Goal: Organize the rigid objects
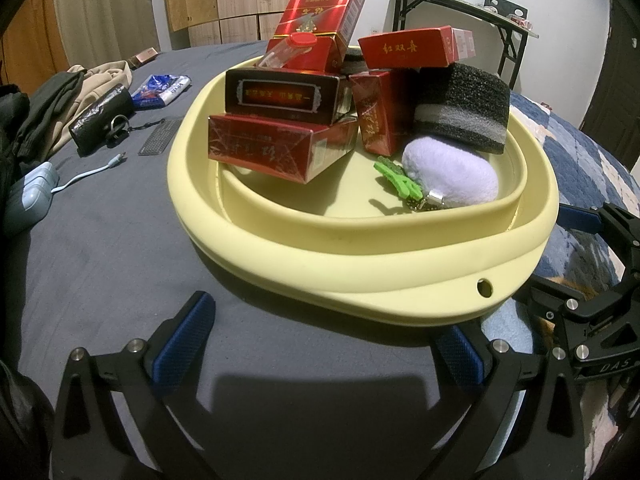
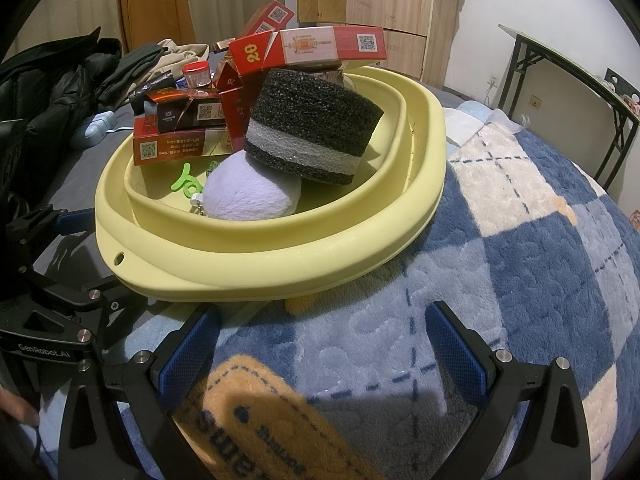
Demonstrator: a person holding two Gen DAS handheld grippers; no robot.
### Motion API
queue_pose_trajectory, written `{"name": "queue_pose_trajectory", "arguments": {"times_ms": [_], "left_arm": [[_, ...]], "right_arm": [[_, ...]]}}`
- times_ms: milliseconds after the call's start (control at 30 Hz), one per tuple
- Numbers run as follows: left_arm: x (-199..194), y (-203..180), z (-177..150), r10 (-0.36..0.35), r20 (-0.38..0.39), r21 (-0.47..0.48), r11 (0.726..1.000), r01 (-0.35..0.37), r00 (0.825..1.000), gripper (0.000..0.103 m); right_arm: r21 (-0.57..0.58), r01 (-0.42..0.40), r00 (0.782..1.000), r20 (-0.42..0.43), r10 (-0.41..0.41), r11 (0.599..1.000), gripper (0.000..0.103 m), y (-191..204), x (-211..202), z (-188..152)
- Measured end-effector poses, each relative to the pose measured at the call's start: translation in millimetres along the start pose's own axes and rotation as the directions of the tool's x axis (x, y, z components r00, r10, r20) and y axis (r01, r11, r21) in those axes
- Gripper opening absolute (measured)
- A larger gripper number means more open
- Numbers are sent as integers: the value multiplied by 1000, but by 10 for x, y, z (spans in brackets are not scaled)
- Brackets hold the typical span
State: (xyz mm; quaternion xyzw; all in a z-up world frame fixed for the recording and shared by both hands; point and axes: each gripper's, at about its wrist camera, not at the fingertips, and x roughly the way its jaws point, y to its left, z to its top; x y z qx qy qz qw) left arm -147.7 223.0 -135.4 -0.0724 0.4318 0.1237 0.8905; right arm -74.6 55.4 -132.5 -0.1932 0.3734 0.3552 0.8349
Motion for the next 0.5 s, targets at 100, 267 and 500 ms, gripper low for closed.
{"name": "queue_pose_trajectory", "arguments": {"times_ms": [100,267,500], "left_arm": [[1,0,-1,-6,-3,-5,1000,6,1000,103],[-1,16,1,-16,-6,-12,1000,16,1000,103],[-2,15,2,-15,-6,-12,1000,15,1000,103]], "right_arm": [[0,0,1000,0,0,1000,103,-2,-2,-1],[0,0,1000,0,0,1000,103,-1,-1,0],[0,0,1000,0,0,1000,103,1,0,-1]]}}
